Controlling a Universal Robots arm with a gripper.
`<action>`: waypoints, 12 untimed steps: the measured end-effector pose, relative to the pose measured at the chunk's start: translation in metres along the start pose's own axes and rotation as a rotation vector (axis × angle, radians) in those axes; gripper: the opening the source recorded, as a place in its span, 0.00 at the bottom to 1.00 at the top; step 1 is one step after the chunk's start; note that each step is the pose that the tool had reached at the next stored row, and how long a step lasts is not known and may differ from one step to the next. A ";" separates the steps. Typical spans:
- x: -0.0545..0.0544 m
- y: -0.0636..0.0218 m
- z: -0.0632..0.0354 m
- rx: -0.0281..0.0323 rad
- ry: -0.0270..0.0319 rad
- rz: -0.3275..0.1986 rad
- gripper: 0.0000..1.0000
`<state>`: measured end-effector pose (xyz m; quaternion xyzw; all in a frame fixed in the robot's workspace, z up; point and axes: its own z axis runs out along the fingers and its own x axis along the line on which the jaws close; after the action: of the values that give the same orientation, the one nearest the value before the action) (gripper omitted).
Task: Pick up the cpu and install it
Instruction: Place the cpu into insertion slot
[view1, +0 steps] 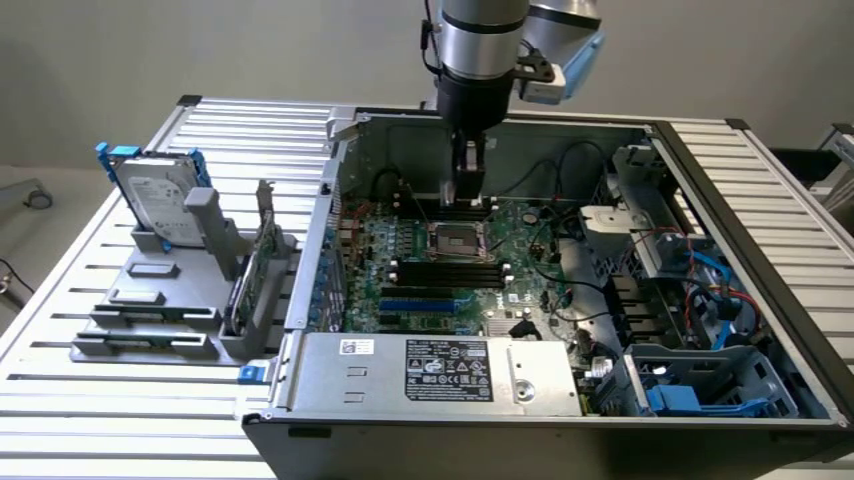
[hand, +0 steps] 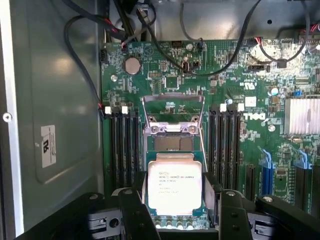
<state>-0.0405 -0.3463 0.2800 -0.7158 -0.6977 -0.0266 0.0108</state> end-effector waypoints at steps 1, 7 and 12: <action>0.000 -0.0035 0.0017 0.0001 -0.0001 0.000 0.55; -0.001 -0.0091 0.0120 -0.0076 0.0002 0.000 0.55; -0.002 -0.0101 0.0191 -0.0208 0.0005 -0.001 0.55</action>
<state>-0.0502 -0.3469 0.2606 -0.7155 -0.6977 -0.0340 0.0035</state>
